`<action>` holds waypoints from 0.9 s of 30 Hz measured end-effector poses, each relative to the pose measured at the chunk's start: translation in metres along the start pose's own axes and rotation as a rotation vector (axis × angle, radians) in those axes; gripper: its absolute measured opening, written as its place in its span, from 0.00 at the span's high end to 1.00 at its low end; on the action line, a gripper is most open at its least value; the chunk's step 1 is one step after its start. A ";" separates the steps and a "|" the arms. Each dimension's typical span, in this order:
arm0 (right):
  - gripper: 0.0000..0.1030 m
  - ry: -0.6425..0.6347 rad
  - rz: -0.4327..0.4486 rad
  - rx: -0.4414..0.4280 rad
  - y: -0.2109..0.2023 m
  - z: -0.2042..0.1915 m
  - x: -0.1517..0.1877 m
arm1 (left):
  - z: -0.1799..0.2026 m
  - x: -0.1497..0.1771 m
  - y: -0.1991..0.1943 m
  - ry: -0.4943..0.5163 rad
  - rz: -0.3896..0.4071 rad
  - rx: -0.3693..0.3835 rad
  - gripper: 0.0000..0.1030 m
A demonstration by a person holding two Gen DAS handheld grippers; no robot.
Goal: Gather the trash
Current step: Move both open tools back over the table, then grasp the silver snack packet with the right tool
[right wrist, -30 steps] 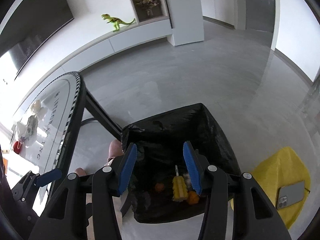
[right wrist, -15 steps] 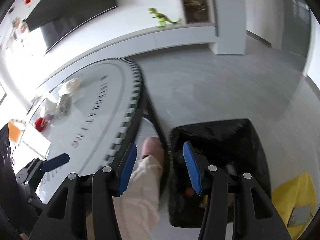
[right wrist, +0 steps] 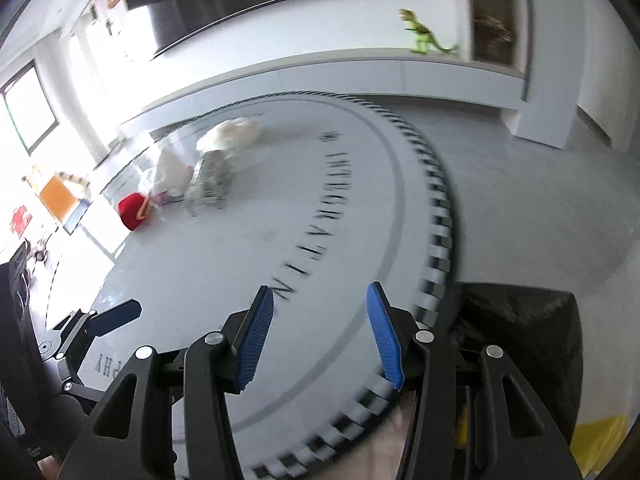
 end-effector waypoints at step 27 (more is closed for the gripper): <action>0.51 -0.150 -0.099 -0.127 0.136 -0.109 -0.108 | -0.187 -0.062 0.003 -0.338 0.087 -0.231 0.05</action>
Point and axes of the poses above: each gripper's, at about its wrist camera, not at the fingertips, and y roughly the way its jaws point, z to its right, x to its underside, the point moved 4 cm from there along y, roughly the way its jaws point, and after that the axes turned 6 degrees about -y, right-handed, at the moved point
